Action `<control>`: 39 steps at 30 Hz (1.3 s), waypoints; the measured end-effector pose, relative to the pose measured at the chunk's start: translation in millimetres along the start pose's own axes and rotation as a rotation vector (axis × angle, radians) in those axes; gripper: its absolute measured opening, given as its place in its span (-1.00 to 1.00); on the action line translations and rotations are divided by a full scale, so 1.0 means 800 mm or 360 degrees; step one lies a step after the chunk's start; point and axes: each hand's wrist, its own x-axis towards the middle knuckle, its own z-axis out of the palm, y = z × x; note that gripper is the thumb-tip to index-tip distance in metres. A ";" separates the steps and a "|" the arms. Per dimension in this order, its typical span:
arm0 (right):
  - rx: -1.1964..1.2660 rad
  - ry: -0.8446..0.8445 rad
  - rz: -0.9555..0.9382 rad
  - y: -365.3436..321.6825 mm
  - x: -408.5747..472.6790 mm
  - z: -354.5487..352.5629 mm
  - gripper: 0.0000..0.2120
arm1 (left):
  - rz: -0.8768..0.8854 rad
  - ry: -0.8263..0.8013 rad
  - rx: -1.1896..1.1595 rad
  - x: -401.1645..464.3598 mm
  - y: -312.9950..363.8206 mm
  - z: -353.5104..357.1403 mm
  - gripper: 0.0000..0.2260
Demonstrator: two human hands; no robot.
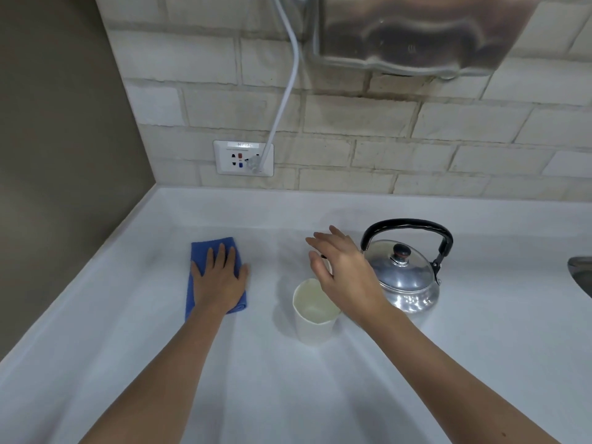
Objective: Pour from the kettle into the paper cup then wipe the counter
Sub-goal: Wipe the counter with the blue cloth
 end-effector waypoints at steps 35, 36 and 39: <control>0.0149 -0.0107 0.0075 -0.014 -0.034 -0.018 -0.67 | -0.0281 0.0045 0.0051 -0.193 0.035 -0.001 -0.48; 0.0159 -0.0107 0.0072 -0.015 -0.036 -0.017 -0.67 | -0.0250 0.0036 0.0063 -0.202 0.039 0.000 -0.47; 0.0174 -0.0111 0.0069 -0.017 -0.042 -0.015 -0.66 | -0.0084 0.0006 0.0086 -0.225 0.050 0.006 -0.46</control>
